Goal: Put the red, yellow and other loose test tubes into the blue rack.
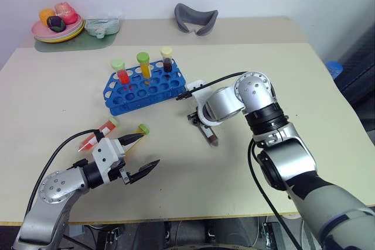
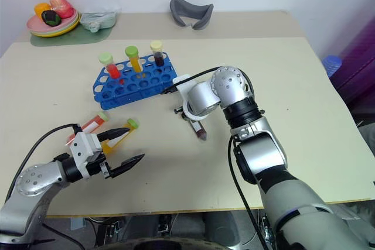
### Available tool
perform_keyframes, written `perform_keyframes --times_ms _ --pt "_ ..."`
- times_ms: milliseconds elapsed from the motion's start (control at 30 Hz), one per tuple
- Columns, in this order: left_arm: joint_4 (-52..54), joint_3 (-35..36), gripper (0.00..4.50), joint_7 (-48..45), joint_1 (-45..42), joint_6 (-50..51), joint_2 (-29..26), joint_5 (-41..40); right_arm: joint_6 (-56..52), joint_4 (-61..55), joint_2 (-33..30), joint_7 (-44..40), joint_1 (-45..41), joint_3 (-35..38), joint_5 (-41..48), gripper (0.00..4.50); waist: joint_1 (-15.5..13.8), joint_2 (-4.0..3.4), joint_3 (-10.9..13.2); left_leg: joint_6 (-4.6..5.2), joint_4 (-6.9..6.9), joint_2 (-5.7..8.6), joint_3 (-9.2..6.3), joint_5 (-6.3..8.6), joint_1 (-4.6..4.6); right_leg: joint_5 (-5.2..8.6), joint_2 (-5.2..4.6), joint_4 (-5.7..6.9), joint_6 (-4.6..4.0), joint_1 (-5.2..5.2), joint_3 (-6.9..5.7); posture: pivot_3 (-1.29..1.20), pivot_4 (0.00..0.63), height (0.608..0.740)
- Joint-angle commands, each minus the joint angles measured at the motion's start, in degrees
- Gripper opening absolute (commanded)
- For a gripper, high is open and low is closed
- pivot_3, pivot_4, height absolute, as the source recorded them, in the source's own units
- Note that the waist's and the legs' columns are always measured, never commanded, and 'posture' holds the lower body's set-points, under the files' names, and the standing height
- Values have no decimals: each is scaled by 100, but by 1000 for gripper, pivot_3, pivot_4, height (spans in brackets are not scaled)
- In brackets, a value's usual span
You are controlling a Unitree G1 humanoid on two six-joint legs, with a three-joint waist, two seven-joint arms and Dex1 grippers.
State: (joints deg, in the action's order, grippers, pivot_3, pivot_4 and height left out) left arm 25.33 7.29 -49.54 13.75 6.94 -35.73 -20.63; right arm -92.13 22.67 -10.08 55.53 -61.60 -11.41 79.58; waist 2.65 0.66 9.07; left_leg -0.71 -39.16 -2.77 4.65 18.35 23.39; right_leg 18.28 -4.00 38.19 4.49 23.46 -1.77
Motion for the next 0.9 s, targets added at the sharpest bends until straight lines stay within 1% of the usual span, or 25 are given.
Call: perform_keyframes --times_ms 33,800,867,900 --pt "121 13 4500 5 -1 -64 -43 -8 -37 -1 83 97 24 109 121 1601 2 0 0 0 0 0 0 0 0 0 0 0 0 0 0 0 150 735" --pt "34 3 4500 -23 -80 -86 -53 19 -37 -106 254 300 -2 354 62 1601 7 -4 3 0 4 0 0 0 1 0 1 -1 0 3 0 0 150 735" --pt "45 5 4500 -17 -75 -88 -50 23 -37 -242 225 260 -15 332 -27 1601 7 -5 3 0 4 0 0 0 2 0 0 -1 0 4 0 0 150 735" --pt "49 22 4500 13 -78 -117 -30 36 -37 -518 202 111 -32 325 -219 1601 5 -6 4 0 4 0 0 0 2 0 0 -1 0 4 0 0 150 735"
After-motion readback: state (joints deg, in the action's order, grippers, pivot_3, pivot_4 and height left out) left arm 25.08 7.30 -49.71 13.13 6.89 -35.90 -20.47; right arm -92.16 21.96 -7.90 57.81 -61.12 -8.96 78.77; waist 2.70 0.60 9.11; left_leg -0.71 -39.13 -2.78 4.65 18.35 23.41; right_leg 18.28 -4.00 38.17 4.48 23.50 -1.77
